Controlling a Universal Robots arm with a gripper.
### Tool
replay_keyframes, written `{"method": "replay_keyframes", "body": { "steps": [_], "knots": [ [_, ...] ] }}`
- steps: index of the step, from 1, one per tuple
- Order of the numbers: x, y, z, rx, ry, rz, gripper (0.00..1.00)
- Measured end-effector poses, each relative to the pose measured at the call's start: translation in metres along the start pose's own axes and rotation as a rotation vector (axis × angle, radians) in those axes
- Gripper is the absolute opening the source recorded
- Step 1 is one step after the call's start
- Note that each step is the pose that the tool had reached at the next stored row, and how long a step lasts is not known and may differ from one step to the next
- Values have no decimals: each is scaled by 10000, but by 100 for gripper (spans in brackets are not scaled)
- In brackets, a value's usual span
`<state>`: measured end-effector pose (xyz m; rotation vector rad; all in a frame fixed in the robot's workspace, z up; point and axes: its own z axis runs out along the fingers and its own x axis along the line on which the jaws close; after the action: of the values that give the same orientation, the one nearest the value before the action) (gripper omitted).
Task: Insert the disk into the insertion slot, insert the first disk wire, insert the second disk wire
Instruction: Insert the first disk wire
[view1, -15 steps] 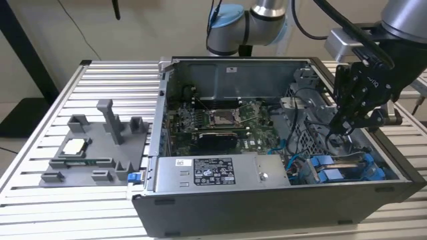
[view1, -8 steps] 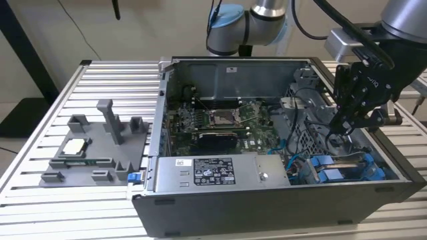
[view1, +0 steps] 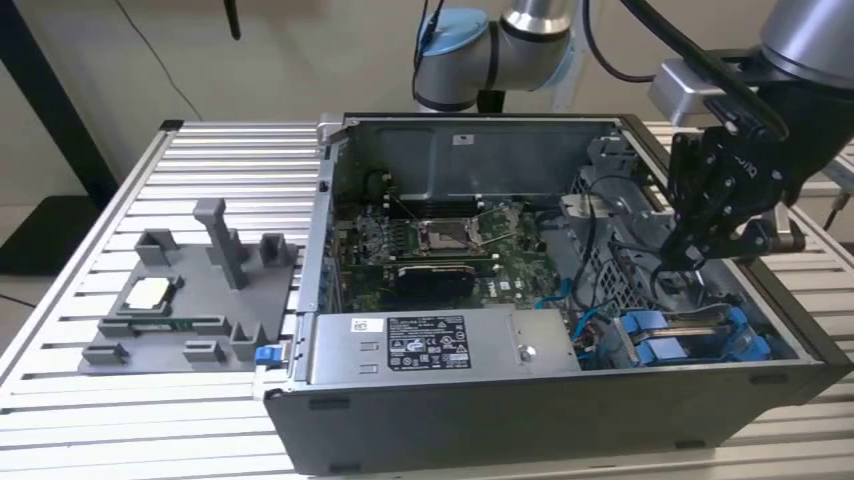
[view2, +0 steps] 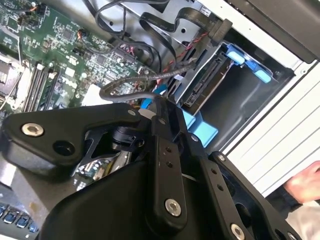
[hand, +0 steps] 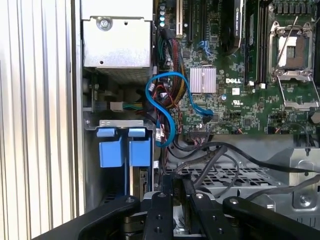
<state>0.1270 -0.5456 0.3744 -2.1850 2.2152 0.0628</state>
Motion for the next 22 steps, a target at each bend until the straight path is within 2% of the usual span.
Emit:
{"method": "replay_keyframes", "body": {
  "steps": [4,6,8,11,15,22],
  "knots": [
    [3,-30,19,5,322,3,19],
    [5,-68,26,5,420,4,19],
    [5,-113,35,-14,479,5,19],
    [5,-200,50,-94,522,7,19],
    [8,-304,87,-228,528,8,19],
    [44,-391,176,-293,520,10,19]
  ]
}}
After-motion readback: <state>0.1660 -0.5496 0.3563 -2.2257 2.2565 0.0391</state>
